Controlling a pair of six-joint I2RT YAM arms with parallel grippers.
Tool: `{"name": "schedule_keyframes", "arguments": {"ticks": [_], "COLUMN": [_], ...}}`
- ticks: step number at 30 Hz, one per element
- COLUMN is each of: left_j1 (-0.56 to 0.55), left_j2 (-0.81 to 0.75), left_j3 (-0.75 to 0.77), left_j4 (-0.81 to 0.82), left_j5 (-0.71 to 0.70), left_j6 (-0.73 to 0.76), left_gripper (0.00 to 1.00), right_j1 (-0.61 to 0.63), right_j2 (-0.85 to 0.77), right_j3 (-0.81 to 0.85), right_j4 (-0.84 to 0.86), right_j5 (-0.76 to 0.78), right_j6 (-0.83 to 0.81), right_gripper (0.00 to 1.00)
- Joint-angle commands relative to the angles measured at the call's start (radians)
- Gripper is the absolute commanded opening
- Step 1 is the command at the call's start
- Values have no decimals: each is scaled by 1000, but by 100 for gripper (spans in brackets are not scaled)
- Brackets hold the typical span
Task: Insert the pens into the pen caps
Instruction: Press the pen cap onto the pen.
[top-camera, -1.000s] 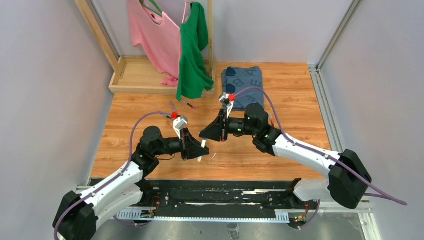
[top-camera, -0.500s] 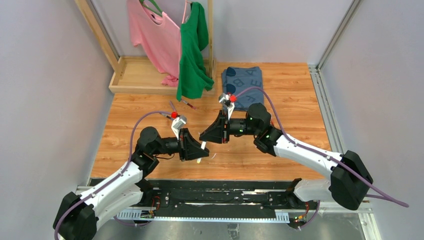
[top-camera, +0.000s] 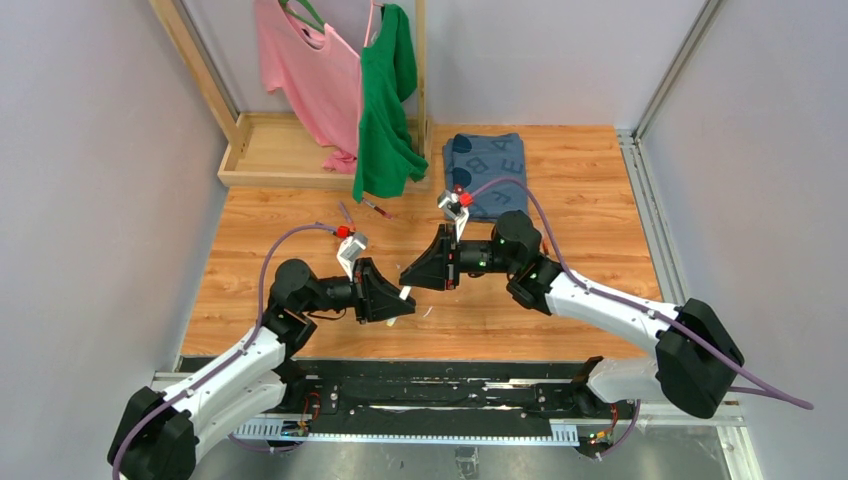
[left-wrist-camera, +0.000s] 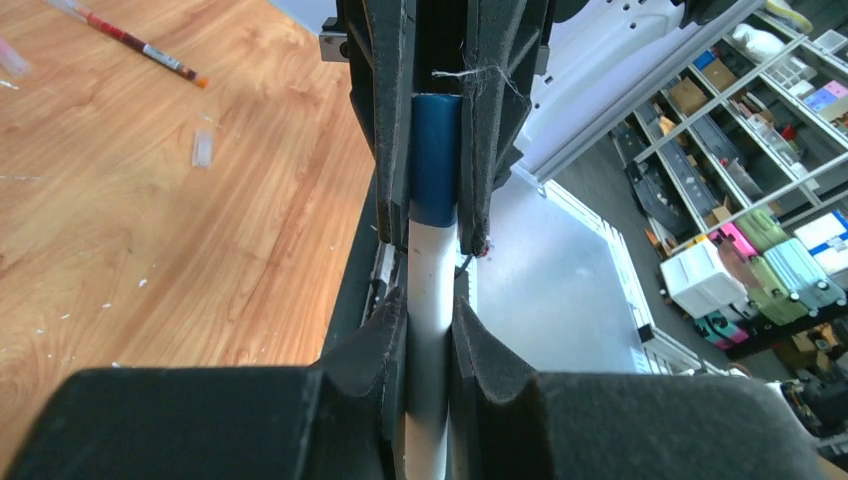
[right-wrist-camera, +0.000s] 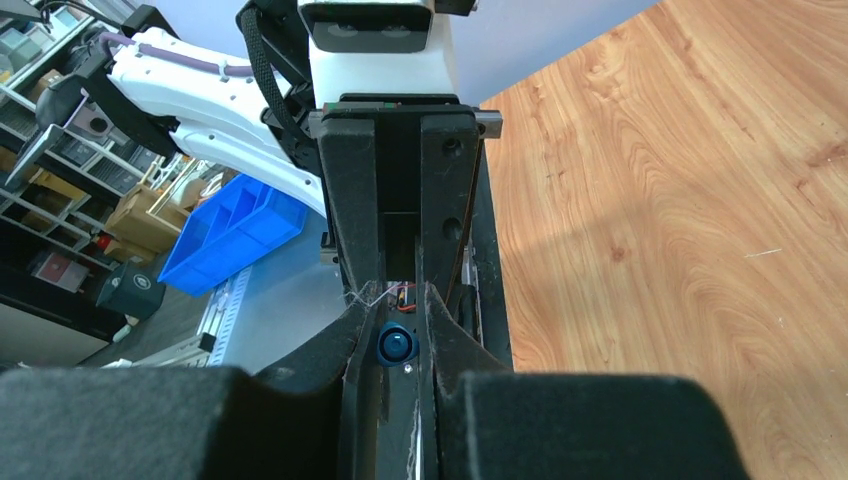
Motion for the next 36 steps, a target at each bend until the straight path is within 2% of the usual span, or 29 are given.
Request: {"name": "schedule_keyframes", "arguments": {"ticks": [1, 7, 10, 14, 19, 21, 25, 29, 31, 36], "left_j1": [65, 74, 76, 74, 59, 35, 2, -2, -3, -6], "left_j2": [-37, -27, -17, -11, -7, -4, 17, 21, 16, -13], "left_j3": [88, 102, 113, 107, 70, 69, 60, 43, 36, 20], "left_j4": [395, 406, 391, 333, 294, 249, 207, 208, 205, 205], "left_j5": [-294, -302, -284, -218, -169, -171, -174, -176, -185, -250], "left_j6": [-24, -16, -2, 57, 121, 164, 202, 207, 206, 185], "left_gripper": [0, 0, 0, 0, 0, 1, 0, 0, 0, 0], "right_j1": [99, 119, 117, 64, -11, -13, -18, -25, -36, -51], "right_j2": [54, 67, 37, -22, -109, -122, -150, -211, -242, -285], "right_j3": [-122, -163, -134, -37, 51, 89, 132, 134, 124, 62], "right_j4": [-287, -219, -312, -489, -505, -480, -400, -371, -370, -305], "right_j5": [-260, -266, -249, -160, 19, 60, 130, 267, 311, 389], "right_j6": [50, 94, 31, -77, -115, -123, -103, -121, -134, -97], "right_gripper": [1, 1, 1, 1, 0, 9, 41, 59, 63, 65]}}
